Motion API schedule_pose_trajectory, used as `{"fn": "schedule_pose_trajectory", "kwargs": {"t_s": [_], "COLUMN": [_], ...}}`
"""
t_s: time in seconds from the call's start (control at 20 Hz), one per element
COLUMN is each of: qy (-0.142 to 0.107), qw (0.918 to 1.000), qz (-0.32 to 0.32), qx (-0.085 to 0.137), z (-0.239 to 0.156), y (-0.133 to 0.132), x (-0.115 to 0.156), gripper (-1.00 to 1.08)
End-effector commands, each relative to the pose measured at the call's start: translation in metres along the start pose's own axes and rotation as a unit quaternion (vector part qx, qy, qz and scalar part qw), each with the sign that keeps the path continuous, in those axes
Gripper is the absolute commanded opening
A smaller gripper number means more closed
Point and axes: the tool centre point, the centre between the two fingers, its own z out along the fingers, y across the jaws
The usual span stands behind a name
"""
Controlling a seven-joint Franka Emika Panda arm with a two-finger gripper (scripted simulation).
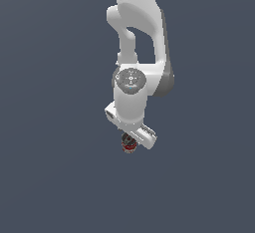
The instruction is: Pick up the object and move it to a goal position.
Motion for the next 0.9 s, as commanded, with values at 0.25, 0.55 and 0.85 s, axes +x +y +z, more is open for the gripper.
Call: {"fn": "schedule_pose_trajectory", "kwargs": {"t_s": [0.25,0.55,0.85], "qy": [0.000,0.000,0.000], "qw": [1.0000,1.0000,1.0000], "qz": [0.001,0.002,0.002], "qx": [0.000,0.000,0.000], "z": [0.028,0.050,0.050], "y": [0.000,0.001,0.000], "x": [-0.001,-0.001,0.000], "gripper": [1.00,1.00,-1.00]}}
